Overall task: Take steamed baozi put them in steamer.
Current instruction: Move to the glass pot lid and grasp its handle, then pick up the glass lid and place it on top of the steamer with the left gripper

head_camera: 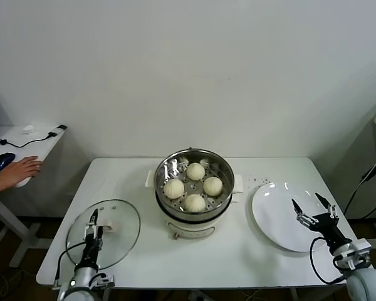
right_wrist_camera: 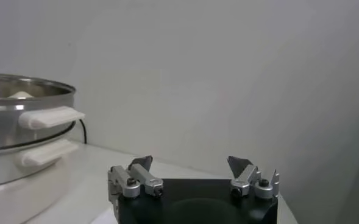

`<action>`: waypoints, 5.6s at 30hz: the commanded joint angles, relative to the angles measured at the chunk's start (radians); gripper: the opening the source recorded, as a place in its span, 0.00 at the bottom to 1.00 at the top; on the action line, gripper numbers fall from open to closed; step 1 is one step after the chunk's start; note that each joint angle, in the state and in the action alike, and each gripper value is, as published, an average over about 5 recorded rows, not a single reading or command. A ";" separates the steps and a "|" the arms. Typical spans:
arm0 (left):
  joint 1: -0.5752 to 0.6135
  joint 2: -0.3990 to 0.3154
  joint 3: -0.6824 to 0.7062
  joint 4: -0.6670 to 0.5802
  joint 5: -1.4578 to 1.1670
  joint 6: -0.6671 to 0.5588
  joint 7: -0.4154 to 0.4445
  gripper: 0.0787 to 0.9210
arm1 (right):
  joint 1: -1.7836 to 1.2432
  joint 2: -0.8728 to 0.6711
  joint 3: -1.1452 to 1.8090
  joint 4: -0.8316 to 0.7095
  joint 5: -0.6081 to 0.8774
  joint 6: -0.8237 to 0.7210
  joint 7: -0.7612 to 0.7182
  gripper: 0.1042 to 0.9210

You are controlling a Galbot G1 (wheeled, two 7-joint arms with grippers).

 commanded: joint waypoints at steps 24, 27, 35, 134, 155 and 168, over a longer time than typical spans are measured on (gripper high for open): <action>-0.056 0.032 0.021 0.062 -0.088 0.012 0.006 0.29 | -0.013 0.031 0.022 -0.041 -0.052 0.032 -0.014 0.88; -0.033 0.037 0.024 0.002 -0.115 0.014 0.014 0.19 | -0.009 0.031 0.024 -0.047 -0.052 0.034 -0.016 0.88; 0.111 0.085 0.021 -0.292 -0.219 0.047 0.086 0.08 | 0.015 0.032 0.029 -0.071 -0.059 0.041 -0.029 0.88; -0.508 -0.067 0.918 -0.059 0.056 0.850 0.559 0.08 | 0.122 0.037 0.055 -0.207 -0.126 0.085 -0.047 0.88; -0.369 0.039 0.939 -0.401 0.051 0.833 0.640 0.56 | 0.140 0.039 0.050 -0.218 -0.133 0.073 -0.039 0.88; -0.149 0.206 0.734 -0.674 -0.389 0.722 0.354 0.88 | 0.135 0.043 0.036 -0.157 -0.206 -0.007 0.007 0.88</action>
